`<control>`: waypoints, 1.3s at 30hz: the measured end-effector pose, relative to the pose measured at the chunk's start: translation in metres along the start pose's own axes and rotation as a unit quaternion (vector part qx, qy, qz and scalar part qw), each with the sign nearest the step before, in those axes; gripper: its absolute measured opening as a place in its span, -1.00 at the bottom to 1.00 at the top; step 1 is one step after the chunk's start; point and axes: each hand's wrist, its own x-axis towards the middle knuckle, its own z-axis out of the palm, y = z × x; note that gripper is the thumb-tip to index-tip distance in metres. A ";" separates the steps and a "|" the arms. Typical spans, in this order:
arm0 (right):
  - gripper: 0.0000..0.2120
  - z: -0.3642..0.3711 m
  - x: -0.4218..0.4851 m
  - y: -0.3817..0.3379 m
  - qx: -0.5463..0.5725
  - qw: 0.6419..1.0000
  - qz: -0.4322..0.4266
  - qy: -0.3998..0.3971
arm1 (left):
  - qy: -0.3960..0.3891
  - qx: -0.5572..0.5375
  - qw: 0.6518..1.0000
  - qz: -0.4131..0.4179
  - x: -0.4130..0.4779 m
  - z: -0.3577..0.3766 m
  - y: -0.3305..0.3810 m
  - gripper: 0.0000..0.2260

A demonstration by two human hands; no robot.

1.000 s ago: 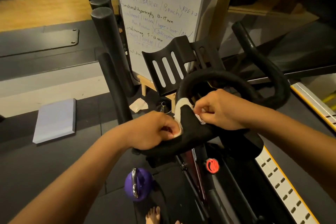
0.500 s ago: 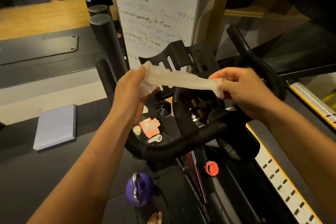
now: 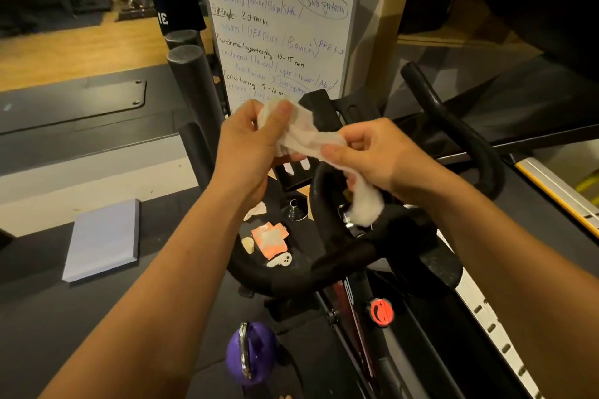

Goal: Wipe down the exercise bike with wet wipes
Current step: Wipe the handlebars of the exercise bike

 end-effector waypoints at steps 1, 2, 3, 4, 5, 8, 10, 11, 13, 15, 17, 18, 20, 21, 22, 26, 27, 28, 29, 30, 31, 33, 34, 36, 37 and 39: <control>-0.74 -0.002 -0.002 -0.002 -0.007 1.000 -0.004 -0.001 | 0.019 0.003 1.000 0.014 0.002 -0.003 0.001 -0.81; -0.74 -0.002 -0.004 -0.003 -0.014 1.000 -0.008 -0.004 | 0.036 0.008 0.999 0.028 0.004 -0.004 0.000 -0.78; -0.75 0.000 -0.005 -0.004 -0.018 1.000 -0.012 -0.007 | 0.049 0.015 0.998 0.038 0.005 -0.004 -0.001 -0.77; -0.77 0.003 -0.005 -0.005 -0.014 1.000 -0.013 -0.002 | 0.061 0.026 0.997 0.044 0.006 -0.004 -0.003 -0.75; -0.77 0.006 -0.003 -0.005 0.006 1.000 -0.013 0.019 | 0.072 0.040 0.996 0.044 0.006 -0.003 -0.005 -0.75; -0.73 0.007 0.008 -0.002 0.271 0.950 0.056 0.143 | 0.054 0.076 0.996 0.013 -0.003 -0.001 -0.017 -0.76; -0.63 0.004 0.014 -0.002 0.440 0.874 0.120 0.166 | -0.028 0.128 0.991 -0.028 -0.015 0.006 -0.026 -0.78; -0.59 0.003 0.018 -0.001 0.486 0.847 0.146 0.156 | -0.077 0.163 0.982 -0.053 -0.021 0.011 -0.030 -0.79; -0.54 0.003 0.024 -0.002 0.542 0.813 0.162 0.137 | -0.139 0.200 0.965 -0.102 -0.026 0.017 -0.037 -0.84; -0.58 0.007 0.028 -0.005 0.549 0.814 0.132 0.137 | -0.125 0.187 0.966 -0.125 -0.024 0.014 -0.040 -0.94; -0.72 0.015 0.032 -0.006 0.444 0.885 0.084 0.111 | -0.073 0.185 0.974 -0.113 -0.013 0.005 -0.042 -0.95; -0.80 0.019 0.036 -0.006 0.350 0.931 0.066 0.086 | -0.050 0.196 0.974 -0.098 -0.006 -0.002 -0.042 -0.94; -0.66 0.026 0.053 -0.004 0.171 0.981 0.048 0.077 | -0.006 0.231 0.971 -0.068 0.011 -0.016 -0.045 -0.87; -0.59 0.028 0.067 -0.002 0.101 0.990 0.037 0.090 | 0.019 0.247 0.967 -0.058 0.022 -0.024 -0.049 -0.80; -0.58 0.031 0.083 -0.001 0.030 0.993 0.021 0.111 | 0.039 0.254 0.965 -0.061 0.034 -0.030 -0.054 -0.72; -0.80 0.057 0.153 0.016 -0.291 0.949 -0.001 0.125 | 0.060 0.079 0.971 -0.216 0.071 -0.041 -0.078 -0.58; -0.82 0.067 0.164 0.023 -0.330 0.939 0.009 0.098 | 0.053 -0.001 0.964 -0.262 0.076 -0.042 -0.083 -0.62; -0.83 0.077 0.171 0.027 -0.347 0.935 0.020 0.075 | 0.042 -0.067 0.953 -0.293 0.079 -0.040 -0.085 -0.66; -0.82 0.085 0.173 0.028 -0.354 0.933 0.025 0.055 | 0.031 -0.103 0.946 -0.305 0.081 -0.038 -0.086 -0.67; -0.80 0.089 0.170 0.029 -0.365 0.930 0.027 0.038 | 0.030 -0.129 0.942 -0.308 0.083 -0.036 -0.088 -0.67; -0.80 0.090 0.165 0.031 -0.380 0.924 0.031 0.015 | 0.035 -0.156 0.937 -0.310 0.085 -0.036 -0.091 -0.66; -0.84 0.087 0.150 0.034 -0.464 0.882 0.045 -0.070 | 0.020 -0.198 0.925 -0.324 0.088 -0.036 -0.093 -0.63; -0.85 0.085 0.141 0.034 -0.502 0.852 0.068 -0.129 | 0.006 -0.205 0.921 -0.331 0.089 -0.037 -0.093 -0.60; -0.90 0.074 0.133 0.029 -0.512 0.823 0.117 -0.217 | -0.017 -0.203 0.918 -0.341 0.089 -0.040 -0.094 -0.59; -0.92 0.066 0.136 0.020 -0.490 0.832 0.127 -0.226 | -0.027 -0.197 0.918 -0.343 0.089 -0.041 -0.096 -0.59; -0.91 0.045 0.156 0.013 -0.454 0.883 0.068 -0.101 | -0.043 -0.190 0.916 -0.350 0.090 -0.042 -0.095 -0.57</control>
